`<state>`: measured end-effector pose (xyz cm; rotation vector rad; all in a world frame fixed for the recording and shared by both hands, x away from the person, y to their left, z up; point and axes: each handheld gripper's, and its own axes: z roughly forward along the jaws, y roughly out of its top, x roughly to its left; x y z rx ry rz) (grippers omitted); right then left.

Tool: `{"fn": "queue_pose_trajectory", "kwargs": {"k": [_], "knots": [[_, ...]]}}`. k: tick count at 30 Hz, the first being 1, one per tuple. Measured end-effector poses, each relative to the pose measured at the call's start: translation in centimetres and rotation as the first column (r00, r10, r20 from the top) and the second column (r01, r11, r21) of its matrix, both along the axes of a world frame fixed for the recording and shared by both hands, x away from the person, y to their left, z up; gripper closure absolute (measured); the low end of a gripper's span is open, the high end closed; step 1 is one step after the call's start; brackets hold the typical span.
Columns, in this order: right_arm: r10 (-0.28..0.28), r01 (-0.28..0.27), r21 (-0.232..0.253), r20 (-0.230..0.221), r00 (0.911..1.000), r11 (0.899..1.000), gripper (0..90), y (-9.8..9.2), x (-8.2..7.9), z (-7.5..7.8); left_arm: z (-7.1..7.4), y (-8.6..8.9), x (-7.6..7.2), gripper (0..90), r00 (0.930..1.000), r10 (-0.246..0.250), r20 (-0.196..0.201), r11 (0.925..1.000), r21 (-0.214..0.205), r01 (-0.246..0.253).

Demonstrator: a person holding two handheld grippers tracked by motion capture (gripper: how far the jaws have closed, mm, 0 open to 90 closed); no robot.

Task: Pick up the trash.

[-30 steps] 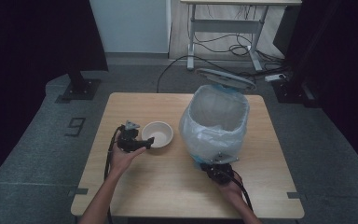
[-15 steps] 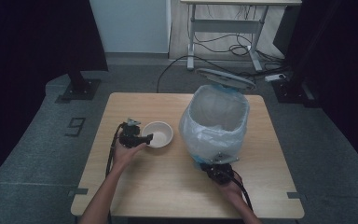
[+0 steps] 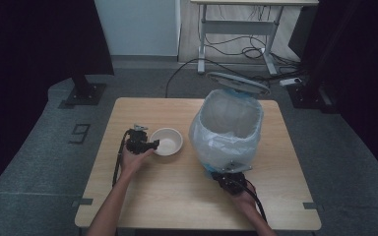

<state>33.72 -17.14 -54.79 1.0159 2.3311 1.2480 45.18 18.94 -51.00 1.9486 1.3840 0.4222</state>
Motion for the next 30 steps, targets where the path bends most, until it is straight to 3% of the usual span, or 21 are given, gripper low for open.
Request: {"fn": "queue_pose_trajectory", "kwargs": {"k": [3,8,16,22,25,30], "knots": [[0.0,0.0,-0.001,0.001,1.0,1.0,89.5,0.0,0.0,0.0,-0.4,0.2,0.2,43.4,0.9999,0.008,-0.014,0.9999,-0.009,-0.008],[0.0,0.0,0.0,0.0,1.0,1.0,89.5,0.0,0.0,0.0,-0.7,0.0,0.3,52.6,0.9993,-0.021,-0.03,0.9996,-0.02,0.021],[-0.001,0.001,-0.001,0.001,1.0,1.0,89.5,0.0,0.0,0.0,-0.9,-0.2,0.2,74.2,0.9973,-0.06,-0.042,0.9976,-0.038,0.058],[-0.001,0.001,-0.004,0.003,1.0,1.0,89.5,0.0,-0.1,0.0,-0.5,-0.2,-0.1,80.5,0.9965,-0.083,-0.015,0.9946,-0.065,0.081],[0.0,0.0,-0.006,0.006,1.0,1.0,89.5,0.0,0.0,0.0,0.0,-0.2,-0.4,82.6,0.9955,-0.093,0.016,0.992,-0.084,0.094],[0.001,-0.001,-0.009,0.009,1.0,1.0,89.5,0.1,-0.1,0.0,0.7,-0.1,-0.9,83.6,0.9936,-0.1,0.051,0.9909,-0.085,0.105]]}}
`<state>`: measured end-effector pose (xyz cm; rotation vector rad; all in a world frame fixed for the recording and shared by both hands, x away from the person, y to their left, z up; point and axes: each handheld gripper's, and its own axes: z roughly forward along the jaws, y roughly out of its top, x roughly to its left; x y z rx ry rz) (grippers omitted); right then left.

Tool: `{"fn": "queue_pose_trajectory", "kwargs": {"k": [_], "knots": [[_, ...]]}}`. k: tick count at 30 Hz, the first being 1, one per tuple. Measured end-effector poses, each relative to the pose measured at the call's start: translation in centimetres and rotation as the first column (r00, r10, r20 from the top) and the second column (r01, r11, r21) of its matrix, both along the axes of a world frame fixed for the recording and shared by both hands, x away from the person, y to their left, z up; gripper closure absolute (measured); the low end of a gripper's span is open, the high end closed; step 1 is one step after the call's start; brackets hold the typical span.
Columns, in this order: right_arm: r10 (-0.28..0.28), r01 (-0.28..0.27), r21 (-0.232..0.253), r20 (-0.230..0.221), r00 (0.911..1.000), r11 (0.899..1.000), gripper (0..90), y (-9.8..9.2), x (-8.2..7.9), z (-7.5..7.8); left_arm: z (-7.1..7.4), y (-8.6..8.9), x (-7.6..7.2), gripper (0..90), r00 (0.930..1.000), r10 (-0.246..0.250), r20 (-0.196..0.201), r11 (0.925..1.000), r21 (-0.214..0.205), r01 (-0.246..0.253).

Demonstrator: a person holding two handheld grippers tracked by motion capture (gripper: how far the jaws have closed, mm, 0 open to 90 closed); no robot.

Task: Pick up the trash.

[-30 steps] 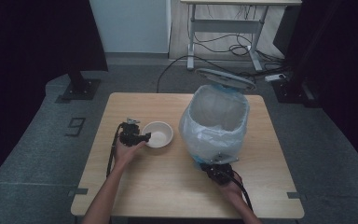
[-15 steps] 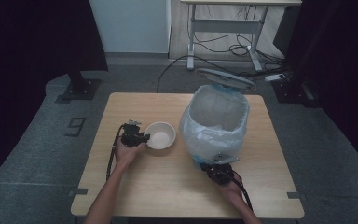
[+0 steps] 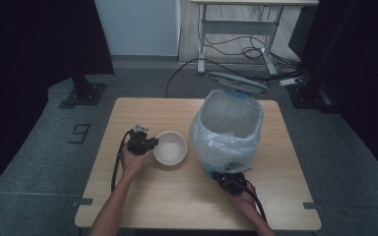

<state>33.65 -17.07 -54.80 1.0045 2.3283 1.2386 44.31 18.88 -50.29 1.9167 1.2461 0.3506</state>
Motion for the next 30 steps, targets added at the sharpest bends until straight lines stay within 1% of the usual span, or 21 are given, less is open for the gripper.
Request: {"fn": "queue_pose_trajectory", "kwargs": {"k": [7,10,11,14,18,19,25,30], "knots": [[-0.002,0.002,-0.002,0.0,1.0,1.0,89.5,0.0,0.0,0.0,1.3,0.4,-0.9,84.7,0.9989,-0.015,0.046,0.9993,-0.035,0.016],[-0.002,0.002,-0.001,0.0,1.0,1.0,89.5,0.0,0.0,0.0,2.1,0.7,-1.6,84.7,0.9969,-0.018,0.077,0.9985,-0.051,0.022],[-0.001,0.001,-0.002,0.001,1.0,1.0,89.5,0.0,0.0,0.0,2.3,0.8,-1.9,84.7,0.9962,-0.018,0.085,0.9979,-0.06,0.023],[-0.002,0.002,-0.004,0.003,1.0,1.0,89.5,0.1,0.0,0.0,2.9,1.1,-2.6,84.8,0.9943,-0.023,0.104,0.9971,-0.07,0.03],[-0.002,0.002,-0.005,0.005,1.0,1.0,89.5,0.1,-0.1,0.0,3.3,1.5,-3.1,84.8,0.9928,-0.028,0.116,0.9967,-0.072,0.037],[-0.001,0.001,-0.003,0.003,1.0,1.0,89.5,0.1,0.0,0.0,3.6,1.7,-3.5,84.8,0.9917,-0.03,0.125,0.9961,-0.078,0.04],[-0.003,0.003,-0.005,0.004,1.0,1.0,89.5,0.1,-0.1,0.0,4.5,2.4,-4.2,84.8,0.9899,-0.027,0.139,0.9955,-0.086,0.04],[-0.003,0.003,-0.004,0.003,1.0,1.0,89.5,0.1,-0.1,0.0,5.1,2.7,-4.7,84.8,0.9884,-0.031,0.149,0.9954,-0.085,0.044]]}}
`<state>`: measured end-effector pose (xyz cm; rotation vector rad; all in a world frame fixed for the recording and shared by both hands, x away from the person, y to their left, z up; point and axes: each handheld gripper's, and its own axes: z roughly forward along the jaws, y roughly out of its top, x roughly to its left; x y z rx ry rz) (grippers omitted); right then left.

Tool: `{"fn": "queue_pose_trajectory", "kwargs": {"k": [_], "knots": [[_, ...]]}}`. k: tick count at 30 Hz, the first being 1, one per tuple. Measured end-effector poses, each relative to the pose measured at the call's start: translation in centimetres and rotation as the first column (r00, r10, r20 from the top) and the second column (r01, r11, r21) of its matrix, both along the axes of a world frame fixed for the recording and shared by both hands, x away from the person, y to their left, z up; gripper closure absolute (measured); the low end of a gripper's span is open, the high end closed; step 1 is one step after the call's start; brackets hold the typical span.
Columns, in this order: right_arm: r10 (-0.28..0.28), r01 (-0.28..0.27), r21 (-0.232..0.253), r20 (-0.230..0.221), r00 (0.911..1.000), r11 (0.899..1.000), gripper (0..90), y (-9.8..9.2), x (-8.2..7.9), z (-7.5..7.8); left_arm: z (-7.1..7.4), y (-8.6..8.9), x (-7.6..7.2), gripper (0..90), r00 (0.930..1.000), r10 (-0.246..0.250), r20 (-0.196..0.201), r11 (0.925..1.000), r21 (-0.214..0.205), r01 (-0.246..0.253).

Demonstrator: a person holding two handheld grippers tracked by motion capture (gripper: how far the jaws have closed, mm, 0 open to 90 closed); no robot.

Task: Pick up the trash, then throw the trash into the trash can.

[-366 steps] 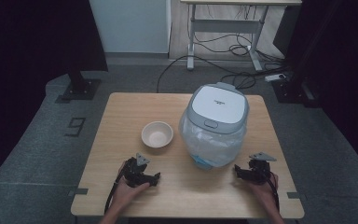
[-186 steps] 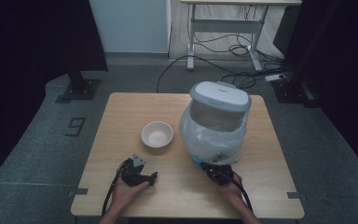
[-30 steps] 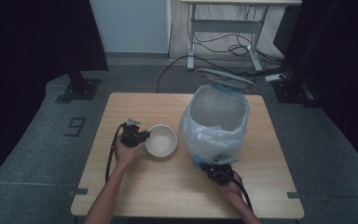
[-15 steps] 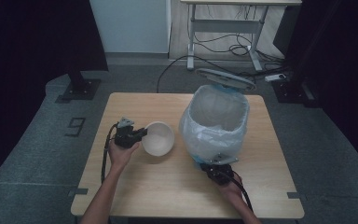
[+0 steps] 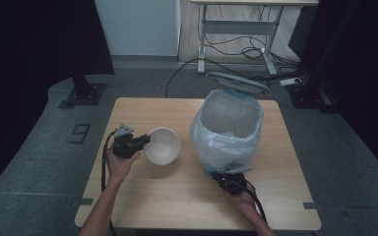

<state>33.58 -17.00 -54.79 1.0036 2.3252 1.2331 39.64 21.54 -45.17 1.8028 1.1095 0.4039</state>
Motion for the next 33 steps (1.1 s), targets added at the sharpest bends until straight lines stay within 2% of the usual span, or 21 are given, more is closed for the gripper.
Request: {"fn": "queue_pose_trajectory", "kwargs": {"k": [18,24,33], "knots": [[-0.001,0.001,0.003,-0.002,1.0,1.0,89.5,0.0,0.0,0.0,1.3,0.2,-1.1,84.8,0.9994,-0.022,0.026,0.9997,-0.015,0.022],[-0.001,0.001,0.003,-0.002,1.0,1.0,89.5,0.0,0.0,0.0,2.2,0.3,-1.4,84.8,0.9985,-0.03,0.045,0.9992,-0.025,0.031],[-0.003,0.003,0.002,-0.002,1.0,1.0,89.5,0.0,-0.1,0.0,4.3,-0.1,-2.6,84.7,0.9936,-0.066,0.092,0.9972,-0.03,0.069]]}}
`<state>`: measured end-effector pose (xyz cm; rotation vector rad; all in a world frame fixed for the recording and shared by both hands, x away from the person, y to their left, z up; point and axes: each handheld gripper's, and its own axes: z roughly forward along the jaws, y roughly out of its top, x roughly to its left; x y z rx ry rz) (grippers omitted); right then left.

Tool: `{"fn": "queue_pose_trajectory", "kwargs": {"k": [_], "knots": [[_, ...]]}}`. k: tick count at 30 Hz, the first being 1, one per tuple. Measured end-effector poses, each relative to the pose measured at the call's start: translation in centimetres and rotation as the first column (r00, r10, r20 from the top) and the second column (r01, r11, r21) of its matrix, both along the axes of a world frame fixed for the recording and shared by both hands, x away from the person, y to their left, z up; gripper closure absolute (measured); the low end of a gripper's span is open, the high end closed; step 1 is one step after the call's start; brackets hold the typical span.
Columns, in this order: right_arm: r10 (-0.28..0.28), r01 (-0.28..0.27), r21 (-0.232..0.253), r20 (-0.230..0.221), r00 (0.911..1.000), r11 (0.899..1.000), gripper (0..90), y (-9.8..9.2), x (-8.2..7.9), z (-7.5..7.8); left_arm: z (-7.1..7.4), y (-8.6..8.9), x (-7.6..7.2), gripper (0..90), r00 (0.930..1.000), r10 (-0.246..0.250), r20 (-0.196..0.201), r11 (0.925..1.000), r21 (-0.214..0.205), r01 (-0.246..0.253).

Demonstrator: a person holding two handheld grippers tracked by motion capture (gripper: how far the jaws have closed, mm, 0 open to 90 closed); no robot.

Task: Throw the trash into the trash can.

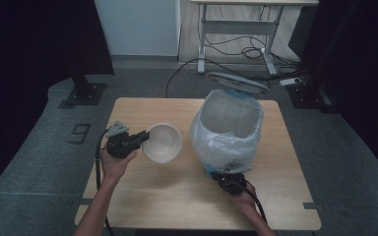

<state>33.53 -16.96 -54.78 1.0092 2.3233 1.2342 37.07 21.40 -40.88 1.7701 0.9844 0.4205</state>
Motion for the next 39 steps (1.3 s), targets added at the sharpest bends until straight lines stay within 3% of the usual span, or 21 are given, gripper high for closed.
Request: {"fn": "queue_pose_trajectory", "kwargs": {"k": [26,39], "knots": [[0.0,0.0,0.001,-0.004,1.0,1.0,89.5,-0.1,0.0,0.0,4.0,-0.8,-1.7,84.7,0.9952,-0.059,0.078,0.9981,-0.016,0.06],[-0.001,0.001,0.003,-0.004,1.0,1.0,89.5,0.0,0.0,0.0,4.9,-1.3,-2.1,84.7,0.9926,-0.081,0.091,0.9965,-0.012,0.082]]}}
